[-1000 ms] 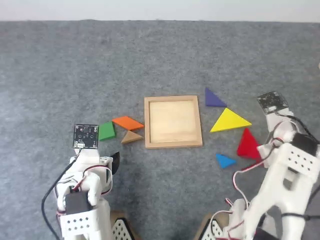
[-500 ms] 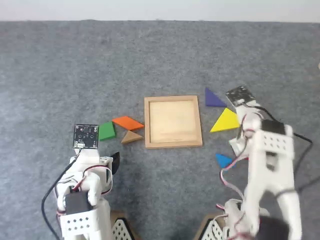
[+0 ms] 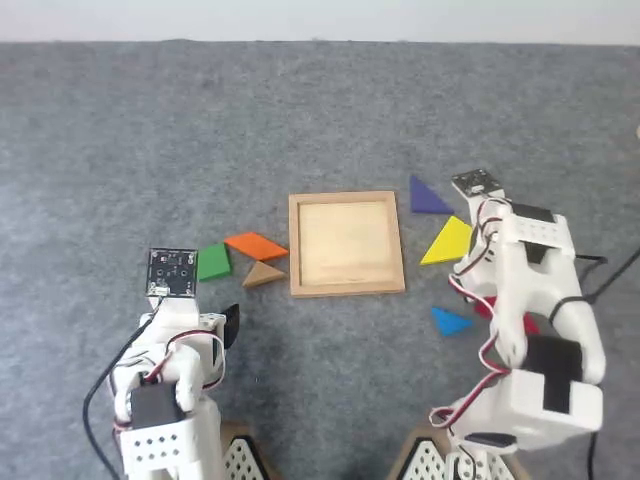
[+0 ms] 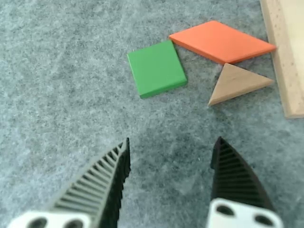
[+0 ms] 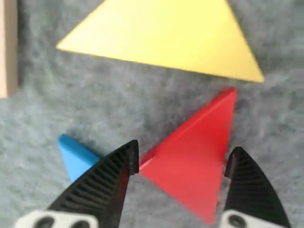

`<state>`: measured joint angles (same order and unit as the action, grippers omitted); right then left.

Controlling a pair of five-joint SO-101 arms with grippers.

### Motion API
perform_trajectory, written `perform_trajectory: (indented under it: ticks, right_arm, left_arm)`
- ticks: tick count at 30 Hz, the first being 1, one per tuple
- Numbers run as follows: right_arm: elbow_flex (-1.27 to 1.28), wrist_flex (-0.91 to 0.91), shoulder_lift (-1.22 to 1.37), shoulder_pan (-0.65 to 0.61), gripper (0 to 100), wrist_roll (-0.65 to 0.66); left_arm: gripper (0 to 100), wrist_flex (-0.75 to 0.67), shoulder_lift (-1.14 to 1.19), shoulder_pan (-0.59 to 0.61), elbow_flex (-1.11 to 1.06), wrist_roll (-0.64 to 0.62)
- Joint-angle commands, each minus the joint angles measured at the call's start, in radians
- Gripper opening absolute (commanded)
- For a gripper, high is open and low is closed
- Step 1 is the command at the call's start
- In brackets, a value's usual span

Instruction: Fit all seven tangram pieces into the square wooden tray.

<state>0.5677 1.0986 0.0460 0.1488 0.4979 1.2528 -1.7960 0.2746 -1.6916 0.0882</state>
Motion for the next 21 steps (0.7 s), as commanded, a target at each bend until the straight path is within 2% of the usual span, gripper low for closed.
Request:
perform_trajectory:
  ticks: [1,11,16,21]
  right_arm:
    - [-0.043,-0.019,0.012,0.018,29.2,-0.002]
    - [-0.048,-0.013,0.101,-0.001,29.2,0.035]
    - [-0.048,0.076,0.102,0.002,29.2,0.115]
    - [-0.049,0.108,0.101,-0.01,29.2,0.117]
  left_arm:
    - [27,0.003,-0.011,0.005,0.007,0.008]
    - [27,0.003,-0.011,0.005,0.007,0.008]
    - [27,0.003,-0.011,0.005,0.007,0.008]
    - [27,0.003,-0.011,0.005,0.007,0.008]
